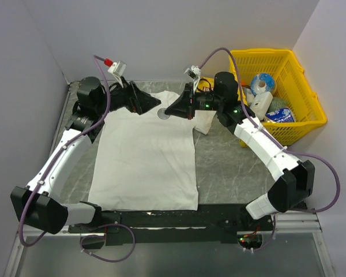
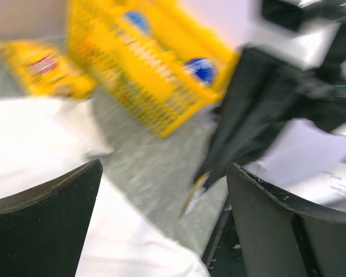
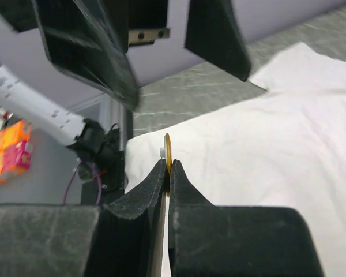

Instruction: Pin the brooch onto the clothing

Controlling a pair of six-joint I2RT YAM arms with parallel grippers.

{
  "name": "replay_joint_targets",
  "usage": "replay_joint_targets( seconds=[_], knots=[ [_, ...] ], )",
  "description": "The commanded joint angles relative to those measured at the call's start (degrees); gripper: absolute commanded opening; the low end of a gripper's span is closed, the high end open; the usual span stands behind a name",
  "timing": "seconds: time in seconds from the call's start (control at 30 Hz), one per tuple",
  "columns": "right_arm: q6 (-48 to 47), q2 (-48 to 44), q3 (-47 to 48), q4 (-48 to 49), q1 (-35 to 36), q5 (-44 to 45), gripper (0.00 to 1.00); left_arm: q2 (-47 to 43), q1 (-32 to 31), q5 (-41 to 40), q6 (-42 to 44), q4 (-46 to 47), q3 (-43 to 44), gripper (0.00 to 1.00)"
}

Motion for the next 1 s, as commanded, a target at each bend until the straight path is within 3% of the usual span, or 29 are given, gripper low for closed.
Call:
replay_joint_targets(
  seconds=[0.0,0.33,0.5,0.97],
  knots=[
    [7.28,-5.75,-4.14,0.48,-0.17,11.52,0.0,-2.19,-0.11,-10.84,6.17,-8.86,-4.59,0.92],
    [11.25,-9.19,-8.72,2.33,-0.17,13.46,0.0,-6.59,-0.28,-0.21,1.78,4.04,-13.92,0.77],
    [11.86,-9.1,-8.63,2.5,-0.17,13.2,0.0,-7.55,-0.28,3.14,-1.64,9.76,-16.12,0.77],
    [14.06,-9.19,-8.54,5.66,-0.88,9.51,0.0,-3.25,-1.25,8.76,-8.59,19.61,-15.95,0.59]
  ],
)
